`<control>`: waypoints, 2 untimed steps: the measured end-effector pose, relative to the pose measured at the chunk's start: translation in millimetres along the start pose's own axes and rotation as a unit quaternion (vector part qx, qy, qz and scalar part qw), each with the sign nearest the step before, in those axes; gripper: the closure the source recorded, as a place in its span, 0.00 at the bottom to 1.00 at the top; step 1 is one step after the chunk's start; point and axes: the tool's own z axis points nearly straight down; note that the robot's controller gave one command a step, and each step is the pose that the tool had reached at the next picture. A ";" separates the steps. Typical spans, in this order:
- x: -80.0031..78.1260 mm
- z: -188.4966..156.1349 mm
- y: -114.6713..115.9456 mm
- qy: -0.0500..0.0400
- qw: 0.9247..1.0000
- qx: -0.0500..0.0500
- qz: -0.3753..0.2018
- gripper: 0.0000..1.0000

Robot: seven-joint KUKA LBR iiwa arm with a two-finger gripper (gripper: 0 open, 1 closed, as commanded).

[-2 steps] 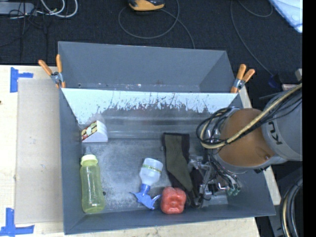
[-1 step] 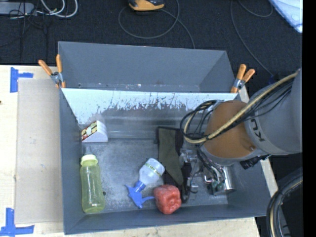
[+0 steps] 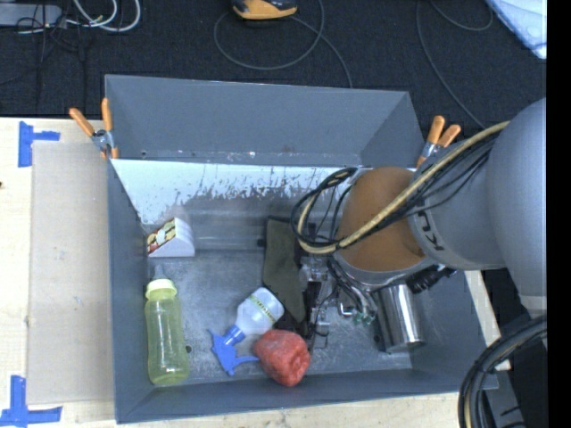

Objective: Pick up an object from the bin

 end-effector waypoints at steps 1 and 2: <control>18.9 0.6 12.3 -0.001 1.000 0.000 0.008 0.00; 26.3 0.9 16.3 0.000 1.000 0.001 0.018 0.00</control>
Offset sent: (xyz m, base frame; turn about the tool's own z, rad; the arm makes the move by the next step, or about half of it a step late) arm -0.0168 0.0415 -0.0011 0.0981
